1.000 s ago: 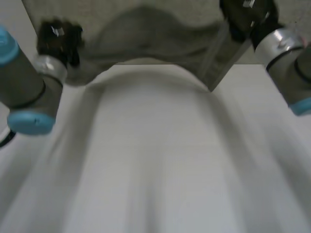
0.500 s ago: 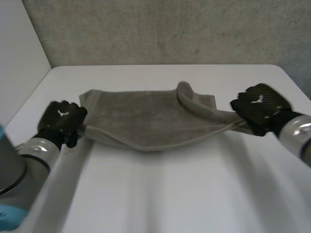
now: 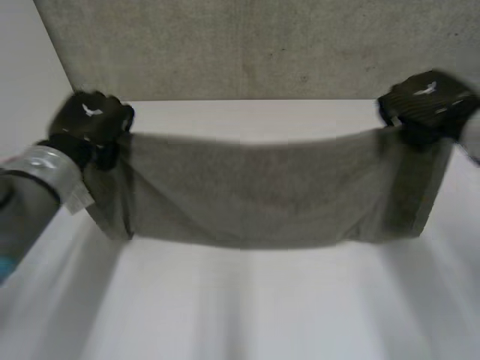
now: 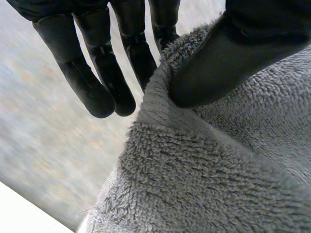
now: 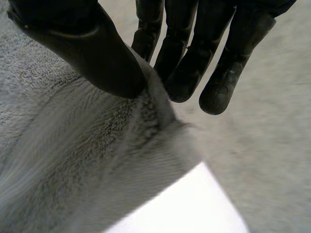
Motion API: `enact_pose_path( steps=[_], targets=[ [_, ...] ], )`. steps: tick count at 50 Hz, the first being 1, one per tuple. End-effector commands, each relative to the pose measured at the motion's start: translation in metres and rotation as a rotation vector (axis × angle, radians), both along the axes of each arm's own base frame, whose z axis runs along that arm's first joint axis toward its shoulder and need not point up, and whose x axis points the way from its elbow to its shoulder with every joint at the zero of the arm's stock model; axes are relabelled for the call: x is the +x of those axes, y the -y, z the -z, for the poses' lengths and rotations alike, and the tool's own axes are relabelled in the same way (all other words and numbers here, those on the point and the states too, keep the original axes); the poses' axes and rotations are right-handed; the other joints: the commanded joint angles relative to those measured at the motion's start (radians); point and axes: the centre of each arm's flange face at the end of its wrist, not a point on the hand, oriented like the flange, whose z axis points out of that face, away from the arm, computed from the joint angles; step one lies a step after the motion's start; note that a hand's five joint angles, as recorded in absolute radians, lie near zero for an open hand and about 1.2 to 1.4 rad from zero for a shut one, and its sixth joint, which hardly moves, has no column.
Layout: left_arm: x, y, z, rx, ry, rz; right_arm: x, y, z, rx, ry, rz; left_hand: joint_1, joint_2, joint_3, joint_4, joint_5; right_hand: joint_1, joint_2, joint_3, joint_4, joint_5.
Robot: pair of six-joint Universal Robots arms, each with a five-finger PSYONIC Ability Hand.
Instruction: Fold the towel.
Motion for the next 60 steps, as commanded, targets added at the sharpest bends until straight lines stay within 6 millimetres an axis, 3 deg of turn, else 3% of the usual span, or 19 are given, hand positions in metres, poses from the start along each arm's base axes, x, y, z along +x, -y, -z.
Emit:
enact_pose_path(
  steps=[1, 4, 8, 9, 11, 12, 13, 14, 16, 20, 23, 25, 30, 31, 38, 44, 49, 56, 60],
  targets=[
    [-0.021, 0.052, 0.055, 0.047, 0.128, 0.026, 0.031, 0.058, 0.055, -0.022, -0.202, 0.052, -0.047, -0.087, -0.147, -0.113, -0.256, 0.071, 0.077, 0.067, 0.064, 0.053],
    [-0.031, 0.075, 0.041, -0.059, 0.189, 0.032, 0.032, 0.073, 0.044, -0.083, -0.194, 0.092, -0.047, -0.087, -0.147, -0.113, -0.256, 0.071, 0.077, 0.067, 0.064, 0.053],
    [-0.038, 0.099, -0.030, -0.292, 0.146, -0.013, 0.038, 0.099, -0.031, -0.365, -0.019, 0.189, -0.047, -0.087, -0.147, -0.113, -0.256, 0.071, 0.077, 0.067, 0.064, 0.053],
    [-0.038, 0.099, -0.031, -0.293, 0.145, -0.013, 0.042, 0.100, -0.054, -0.440, 0.088, 0.192, -0.047, -0.087, -0.147, -0.113, -0.256, 0.071, 0.077, 0.067, 0.064, 0.053],
    [-0.040, 0.096, -0.088, -0.435, 0.049, -0.038, 0.040, 0.101, -0.072, -0.487, 0.190, 0.198, -0.047, -0.087, -0.147, -0.113, -0.256, 0.071, 0.077, 0.067, 0.064, 0.053],
    [-0.040, 0.096, -0.088, -0.436, 0.049, -0.038, 0.037, 0.098, -0.090, -0.529, 0.278, 0.189, -0.047, -0.087, -0.147, -0.113, -0.256, 0.071, 0.077, 0.067, 0.064, 0.053],
    [-0.037, 0.092, -0.118, -0.508, -0.015, -0.049, 0.037, 0.098, -0.091, -0.529, 0.279, 0.189, -0.047, -0.087, -0.147, -0.113, -0.256, 0.071, 0.077, 0.067, 0.064, 0.053],
    [-0.034, 0.087, -0.140, -0.564, -0.086, -0.052, 0.033, 0.088, -0.114, -0.570, 0.358, 0.173, -0.047, -0.087, -0.147, -0.113, -0.256, 0.071, 0.077, 0.067, 0.064, 0.053],
    [-0.030, 0.084, -0.155, -0.604, -0.155, -0.050, 0.030, 0.075, -0.134, -0.597, 0.411, 0.146, -0.047, -0.087, -0.147, -0.113, -0.256, 0.071, 0.077, 0.067, 0.064, 0.053],
    [-0.025, 0.082, -0.166, -0.624, -0.263, -0.033, 0.026, 0.072, -0.115, -0.501, 0.369, 0.077, -0.047, -0.087, -0.147, -0.113, -0.256, 0.071, 0.077, 0.067, 0.064, 0.053],
    [-0.026, 0.084, -0.151, -0.571, -0.287, -0.017, 0.027, 0.073, -0.101, -0.458, 0.346, 0.067, -0.047, -0.087, -0.147, -0.113, -0.256, 0.071, 0.077, 0.067, 0.064, 0.053],
    [-0.026, 0.085, -0.137, -0.529, -0.269, -0.021, 0.029, 0.073, -0.073, -0.387, 0.296, 0.056, -0.047, -0.087, -0.147, -0.113, -0.256, 0.071, 0.077, 0.067, 0.064, 0.053],
    [-0.020, 0.087, -0.058, -0.316, -0.180, -0.046, 0.033, 0.069, -0.025, -0.278, 0.190, 0.044, -0.047, -0.087, -0.147, -0.113, -0.256, 0.071, 0.077, 0.067, 0.064, 0.053],
    [-0.020, 0.087, -0.057, -0.315, -0.180, -0.046, 0.033, 0.069, -0.025, -0.278, 0.189, 0.044, -0.047, -0.087, -0.147, -0.113, -0.256, 0.071, 0.077, 0.067, 0.064, 0.053],
    [-0.009, 0.067, 0.047, -0.028, -0.063, -0.020, 0.031, 0.048, 0.066, -0.062, 0.091, -0.029, -0.047, -0.087, -0.147, -0.113, -0.256, 0.071, 0.077, 0.067, 0.064, 0.053],
    [0.004, 0.049, 0.085, 0.060, -0.006, -0.013, 0.012, 0.026, 0.114, 0.046, 0.032, -0.029, -0.047, -0.087, -0.147, -0.113, -0.256, 0.071, 0.077, 0.067, 0.064, 0.053],
    [0.013, 0.016, 0.109, 0.102, 0.042, 0.014, -0.007, 0.004, 0.099, 0.015, -0.001, 0.005, -0.047, -0.087, -0.147, -0.113, -0.256, 0.071, 0.077, 0.067, 0.064, 0.053],
    [0.018, -0.016, 0.096, 0.075, 0.041, 0.028, -0.035, -0.021, 0.075, -0.025, 0.012, 0.083, -0.047, -0.087, -0.147, -0.113, -0.256, 0.071, 0.077, 0.067, 0.064, 0.053],
    [0.020, -0.025, 0.096, 0.040, 0.037, 0.028, -0.040, -0.030, 0.083, 0.008, 0.009, 0.096, -0.047, -0.087, -0.147, -0.113, -0.256, 0.071, 0.077, 0.067, 0.064, 0.053]
  ],
)
